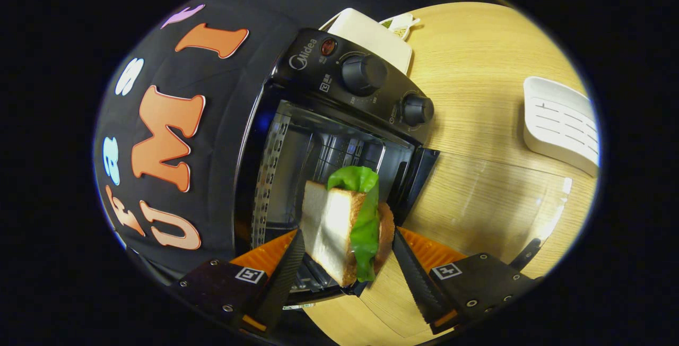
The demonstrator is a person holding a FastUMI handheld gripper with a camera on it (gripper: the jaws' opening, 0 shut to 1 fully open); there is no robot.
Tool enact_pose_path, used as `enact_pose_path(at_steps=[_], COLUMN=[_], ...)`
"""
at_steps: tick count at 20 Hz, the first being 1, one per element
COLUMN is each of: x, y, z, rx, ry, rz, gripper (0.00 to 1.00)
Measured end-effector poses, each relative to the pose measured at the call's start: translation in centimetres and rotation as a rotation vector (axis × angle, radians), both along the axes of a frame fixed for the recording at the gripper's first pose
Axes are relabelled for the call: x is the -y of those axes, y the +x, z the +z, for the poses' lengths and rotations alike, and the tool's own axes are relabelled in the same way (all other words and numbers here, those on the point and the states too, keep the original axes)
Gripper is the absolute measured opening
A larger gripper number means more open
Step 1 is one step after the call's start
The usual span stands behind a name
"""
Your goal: Open the toaster oven, put the food inside, and close the toaster oven door.
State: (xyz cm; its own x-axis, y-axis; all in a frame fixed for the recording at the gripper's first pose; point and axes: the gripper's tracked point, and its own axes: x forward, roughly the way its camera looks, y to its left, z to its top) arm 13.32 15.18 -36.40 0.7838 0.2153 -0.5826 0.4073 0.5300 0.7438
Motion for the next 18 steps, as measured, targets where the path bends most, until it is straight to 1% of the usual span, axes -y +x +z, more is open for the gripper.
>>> enact_pose_path(at_steps=[3,6,7,11,14,16,18], x=[0.1,0.1,0.0,0.0,0.3,1.3,2.7], y=[-1.3,-3.6,-4.4,-8.5,-12.4,-14.5,-16.1], z=[0.4,0.7,0.8,0.8,0.5,0.0,-0.6], rx=[0.001,0.01,0.015,0.029,0.018,0.004,-0.01], ry=[-0.025,-0.085,-0.109,-0.272,-0.411,-0.53,-0.681], rz=[0.017,0.069,0.099,0.264,0.416,0.505,0.579], gripper=[0.98,0.98,0.99,0.98,0.98,0.98,0.99])
